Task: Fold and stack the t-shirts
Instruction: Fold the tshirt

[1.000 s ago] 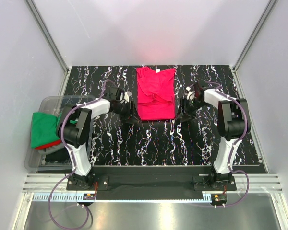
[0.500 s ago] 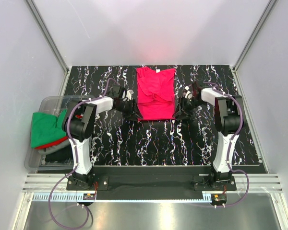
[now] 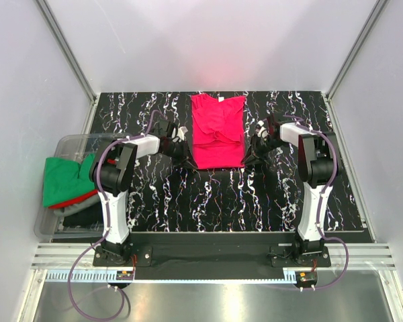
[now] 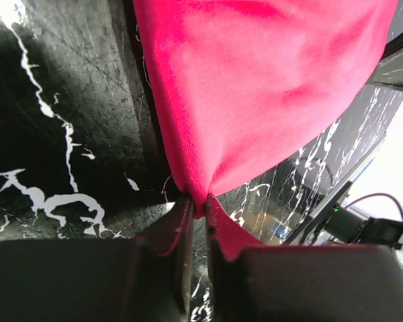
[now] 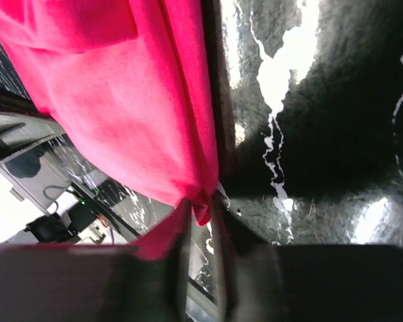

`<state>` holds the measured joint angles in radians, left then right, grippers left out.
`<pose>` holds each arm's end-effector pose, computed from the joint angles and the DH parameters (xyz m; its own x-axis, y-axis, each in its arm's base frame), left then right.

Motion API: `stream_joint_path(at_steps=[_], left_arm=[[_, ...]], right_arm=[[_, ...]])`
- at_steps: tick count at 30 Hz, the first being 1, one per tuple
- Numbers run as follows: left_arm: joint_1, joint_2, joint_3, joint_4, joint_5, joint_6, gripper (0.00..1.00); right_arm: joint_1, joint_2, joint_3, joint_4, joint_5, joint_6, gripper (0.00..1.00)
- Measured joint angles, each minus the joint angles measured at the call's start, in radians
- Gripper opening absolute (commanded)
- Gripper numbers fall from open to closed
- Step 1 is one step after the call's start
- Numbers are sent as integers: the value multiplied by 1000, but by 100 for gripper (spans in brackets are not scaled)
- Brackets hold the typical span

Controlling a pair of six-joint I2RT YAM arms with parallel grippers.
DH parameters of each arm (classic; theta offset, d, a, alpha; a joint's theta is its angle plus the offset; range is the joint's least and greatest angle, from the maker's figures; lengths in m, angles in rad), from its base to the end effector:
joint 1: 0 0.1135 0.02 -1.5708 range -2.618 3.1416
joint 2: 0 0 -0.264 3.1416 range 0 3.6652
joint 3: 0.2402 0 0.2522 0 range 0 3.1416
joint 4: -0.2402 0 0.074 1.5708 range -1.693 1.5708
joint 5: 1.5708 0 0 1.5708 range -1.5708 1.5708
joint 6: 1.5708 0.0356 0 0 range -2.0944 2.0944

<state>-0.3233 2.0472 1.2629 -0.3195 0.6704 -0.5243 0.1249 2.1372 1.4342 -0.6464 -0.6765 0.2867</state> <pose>0.3748 -0.1489 0.1266 -0.9903 -0.0819 -0.1120 0.0213 0.7083 -0.7056 0.4037 0.0731 0.1244 -0.9945 0.0974 -0.0379 0.0497 0.7601 0.6479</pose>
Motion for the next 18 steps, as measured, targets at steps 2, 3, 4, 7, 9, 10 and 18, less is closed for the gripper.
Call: stream_joint_path(at_steps=[2, 3, 4, 7, 9, 10, 18], left_arm=[[0, 2, 0, 0, 0, 0, 0], [0, 2, 0, 0, 0, 1, 0], [0, 2, 0, -1, 0, 2, 0], [0, 2, 5, -6, -1, 8, 0], [0, 2, 16, -18, -2, 16, 0], [0, -1, 22, -23, -2, 21, 0], [0, -178, 57, -84, -18, 65, 0]], right_arm=[[0, 2, -6, 11, -5, 10, 4], [1, 3, -11, 17, -8, 16, 1], [1, 3, -16, 24, -14, 21, 0], [1, 2, -28, 36, -27, 31, 0], [0, -2, -38, 44, -37, 38, 0], [0, -11, -50, 50, -43, 43, 0], [-12, -264, -165, 40, -97, 86, 0]])
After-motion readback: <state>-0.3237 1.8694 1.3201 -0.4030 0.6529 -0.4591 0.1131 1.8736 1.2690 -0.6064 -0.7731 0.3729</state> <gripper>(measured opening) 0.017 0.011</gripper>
